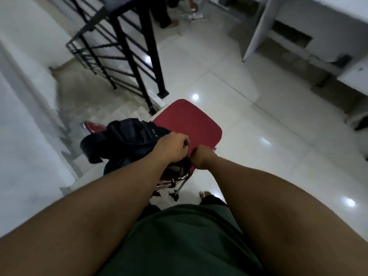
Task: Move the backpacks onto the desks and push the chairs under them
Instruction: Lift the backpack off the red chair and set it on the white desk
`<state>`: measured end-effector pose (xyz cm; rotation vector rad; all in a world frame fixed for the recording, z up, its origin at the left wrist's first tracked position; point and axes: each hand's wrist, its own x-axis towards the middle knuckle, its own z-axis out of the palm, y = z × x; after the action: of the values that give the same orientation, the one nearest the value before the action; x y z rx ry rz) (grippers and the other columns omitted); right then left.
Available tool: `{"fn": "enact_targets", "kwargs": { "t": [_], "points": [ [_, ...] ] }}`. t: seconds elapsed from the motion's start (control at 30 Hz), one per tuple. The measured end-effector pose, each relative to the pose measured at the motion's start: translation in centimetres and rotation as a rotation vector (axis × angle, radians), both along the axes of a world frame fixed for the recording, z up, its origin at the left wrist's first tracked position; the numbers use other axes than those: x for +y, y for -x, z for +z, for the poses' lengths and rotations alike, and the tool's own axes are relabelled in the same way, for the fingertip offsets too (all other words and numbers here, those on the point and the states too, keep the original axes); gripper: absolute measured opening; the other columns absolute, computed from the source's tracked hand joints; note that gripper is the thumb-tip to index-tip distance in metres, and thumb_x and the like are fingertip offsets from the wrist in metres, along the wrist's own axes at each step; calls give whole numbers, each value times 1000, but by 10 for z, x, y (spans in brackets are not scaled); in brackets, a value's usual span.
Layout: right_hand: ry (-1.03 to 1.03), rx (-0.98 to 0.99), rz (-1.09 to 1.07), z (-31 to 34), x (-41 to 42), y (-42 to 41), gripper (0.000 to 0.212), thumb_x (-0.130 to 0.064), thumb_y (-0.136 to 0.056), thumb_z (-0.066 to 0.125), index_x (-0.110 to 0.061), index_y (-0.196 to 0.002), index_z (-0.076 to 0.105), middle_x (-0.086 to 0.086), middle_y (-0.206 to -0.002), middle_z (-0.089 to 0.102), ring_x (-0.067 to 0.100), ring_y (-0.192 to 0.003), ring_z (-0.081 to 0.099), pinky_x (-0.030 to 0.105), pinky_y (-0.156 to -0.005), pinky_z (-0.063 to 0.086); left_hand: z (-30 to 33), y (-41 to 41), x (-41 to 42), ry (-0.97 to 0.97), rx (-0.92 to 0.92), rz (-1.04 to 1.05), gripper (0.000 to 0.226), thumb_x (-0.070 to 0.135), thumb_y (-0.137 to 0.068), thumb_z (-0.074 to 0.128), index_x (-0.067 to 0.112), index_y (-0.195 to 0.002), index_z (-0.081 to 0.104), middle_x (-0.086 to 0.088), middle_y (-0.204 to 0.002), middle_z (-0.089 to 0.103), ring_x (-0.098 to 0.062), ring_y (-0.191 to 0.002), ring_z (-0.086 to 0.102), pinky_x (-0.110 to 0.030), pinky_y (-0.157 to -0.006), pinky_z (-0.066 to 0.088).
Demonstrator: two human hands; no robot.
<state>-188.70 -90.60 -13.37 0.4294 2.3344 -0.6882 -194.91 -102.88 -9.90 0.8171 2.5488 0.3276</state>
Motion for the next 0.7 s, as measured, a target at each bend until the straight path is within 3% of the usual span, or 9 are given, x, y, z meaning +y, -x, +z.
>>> {"fn": "enact_targets", "kwargs": {
  "t": [0.07,0.2,0.3,0.33,0.43,0.53,0.7],
  "points": [
    [12,3,-157,-2,-17,-3,26,-22,-94,50,-8,-73,54,11,-79,56,25,-64,50,25,-55,36,1,14,-10,20,-26,-103,15,26,-89,56,29,-97,69,4,-94,69,-20,-87,63,-36,-77,54],
    [41,0,-360,0,-56,-7,22,-23,-94,54,-5,-94,66,18,-95,63,27,-79,52,30,-69,41,4,25,-37,19,-43,-294,20,21,-89,53,24,-98,71,-1,-103,69,-24,-96,62,-40,-89,50],
    [58,5,-447,5,-88,-10,25,-25,-93,57,-4,-101,67,16,-100,65,27,-81,54,29,-70,41,2,27,-53,75,299,-414,20,28,-85,54,26,-99,69,0,-110,64,-24,-109,53,-43,-104,33],
    [59,6,-457,7,-96,-11,25,-26,-94,56,-5,-101,67,15,-100,65,27,-81,54,29,-70,41,3,28,-56,112,335,-389,23,30,-84,56,25,-103,67,-2,-115,61,-26,-113,50,-45,-106,31],
    [52,-1,-490,14,-113,-11,16,-24,-93,55,-10,-92,63,12,-93,62,27,-79,55,30,-69,42,5,39,-65,186,158,-279,29,29,-83,61,23,-112,58,-6,-120,52,-31,-108,55,-45,-95,42],
    [32,-19,-502,20,-116,-5,9,-18,-91,55,-11,-88,60,10,-89,60,27,-78,56,30,-67,44,6,48,-66,126,12,-248,22,26,-85,59,24,-106,59,-4,-118,51,-27,-96,58,-35,-78,46],
    [28,10,-507,30,-119,8,10,-15,-90,54,-9,-89,63,10,-85,61,28,-79,58,31,-68,48,0,63,-76,11,-68,-223,26,33,-86,61,24,-110,57,-3,-118,55,-25,-103,57,-34,-84,46]
  ]
}}
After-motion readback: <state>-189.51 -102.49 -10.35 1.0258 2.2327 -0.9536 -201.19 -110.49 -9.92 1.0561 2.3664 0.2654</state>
